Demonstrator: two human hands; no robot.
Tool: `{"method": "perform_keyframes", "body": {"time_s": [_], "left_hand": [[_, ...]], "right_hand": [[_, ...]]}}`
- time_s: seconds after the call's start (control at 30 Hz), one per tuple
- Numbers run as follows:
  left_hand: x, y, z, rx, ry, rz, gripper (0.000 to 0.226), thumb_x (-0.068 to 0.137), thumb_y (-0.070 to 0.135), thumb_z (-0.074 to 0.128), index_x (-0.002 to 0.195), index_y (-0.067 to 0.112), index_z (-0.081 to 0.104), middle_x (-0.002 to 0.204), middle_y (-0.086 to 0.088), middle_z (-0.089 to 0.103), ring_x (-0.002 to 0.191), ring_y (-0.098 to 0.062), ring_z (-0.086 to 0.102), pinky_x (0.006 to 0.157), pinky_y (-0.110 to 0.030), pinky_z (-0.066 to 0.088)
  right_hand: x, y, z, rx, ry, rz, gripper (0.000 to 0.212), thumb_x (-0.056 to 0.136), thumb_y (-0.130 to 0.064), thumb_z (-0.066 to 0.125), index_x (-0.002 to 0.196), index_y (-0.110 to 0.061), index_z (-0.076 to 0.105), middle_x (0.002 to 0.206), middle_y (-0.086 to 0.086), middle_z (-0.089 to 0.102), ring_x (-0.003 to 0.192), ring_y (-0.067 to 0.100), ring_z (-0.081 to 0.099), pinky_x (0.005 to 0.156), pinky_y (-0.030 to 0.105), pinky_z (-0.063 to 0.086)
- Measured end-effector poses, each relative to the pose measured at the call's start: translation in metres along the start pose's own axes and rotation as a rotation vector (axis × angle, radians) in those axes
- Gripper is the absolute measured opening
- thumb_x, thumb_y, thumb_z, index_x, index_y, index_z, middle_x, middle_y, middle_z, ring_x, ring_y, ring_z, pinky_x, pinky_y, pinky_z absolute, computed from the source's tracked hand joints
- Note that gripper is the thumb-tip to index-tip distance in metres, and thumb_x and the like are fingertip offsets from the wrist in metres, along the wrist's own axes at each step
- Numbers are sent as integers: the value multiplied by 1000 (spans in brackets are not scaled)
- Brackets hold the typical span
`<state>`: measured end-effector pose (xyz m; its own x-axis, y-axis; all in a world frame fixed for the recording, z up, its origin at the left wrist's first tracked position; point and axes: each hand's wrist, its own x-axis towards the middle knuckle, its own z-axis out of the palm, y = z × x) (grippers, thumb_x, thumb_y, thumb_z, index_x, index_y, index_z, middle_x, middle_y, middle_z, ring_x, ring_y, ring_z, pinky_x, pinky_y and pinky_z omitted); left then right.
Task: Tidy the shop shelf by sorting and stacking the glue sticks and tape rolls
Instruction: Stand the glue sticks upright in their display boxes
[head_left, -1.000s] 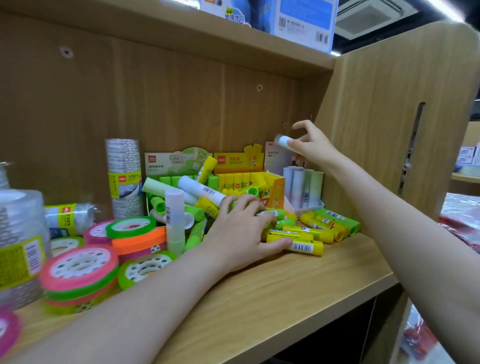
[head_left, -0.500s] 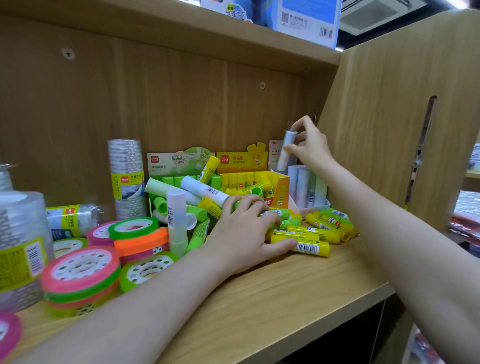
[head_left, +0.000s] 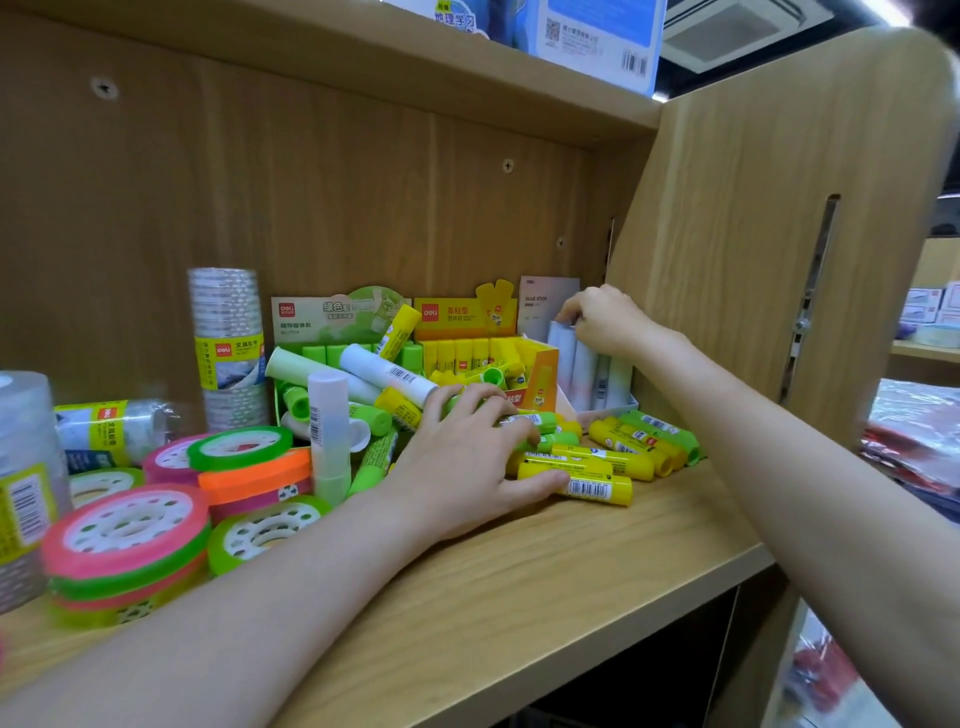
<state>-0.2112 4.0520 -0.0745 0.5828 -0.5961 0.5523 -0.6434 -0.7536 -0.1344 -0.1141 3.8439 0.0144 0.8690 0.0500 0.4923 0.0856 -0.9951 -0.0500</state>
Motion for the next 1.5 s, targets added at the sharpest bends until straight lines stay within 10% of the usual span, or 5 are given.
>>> {"method": "perform_keyframes", "body": {"time_s": [0.23,0.4,0.8,1.5], "left_hand": [[-1,1,-1,11,4,-3,90,62,77,-3,122,35,50,132,12,44,132,-9,20,106,-33,5],[0,1,0,4,9,-2,89,63,77,-2,121,34,51,131,12,45,131,-9,21,108,-35,6],[-1,-1,3,3,37,7,86,66,77,-1,122,35,50,130,14,45,131,-7,20,106,-31,2],[-1,-9,16,55,150,59,60,86,73,15,89,37,63,99,13,65,108,-14,58,93,-36,25]], "right_hand": [[-4,0,-1,29,-57,-16,37,91,-4,37,119,-12,60,125,9,58,119,28,47,101,43,38],[-1,-9,6,143,73,46,17,89,-21,60,96,-5,59,100,12,61,92,26,55,72,34,43],[9,-18,1,283,118,72,4,82,-7,67,78,-8,65,99,16,65,97,27,60,78,31,49],[3,-6,16,7,55,48,24,92,-13,51,112,-11,63,113,14,62,118,31,40,94,40,33]]}}
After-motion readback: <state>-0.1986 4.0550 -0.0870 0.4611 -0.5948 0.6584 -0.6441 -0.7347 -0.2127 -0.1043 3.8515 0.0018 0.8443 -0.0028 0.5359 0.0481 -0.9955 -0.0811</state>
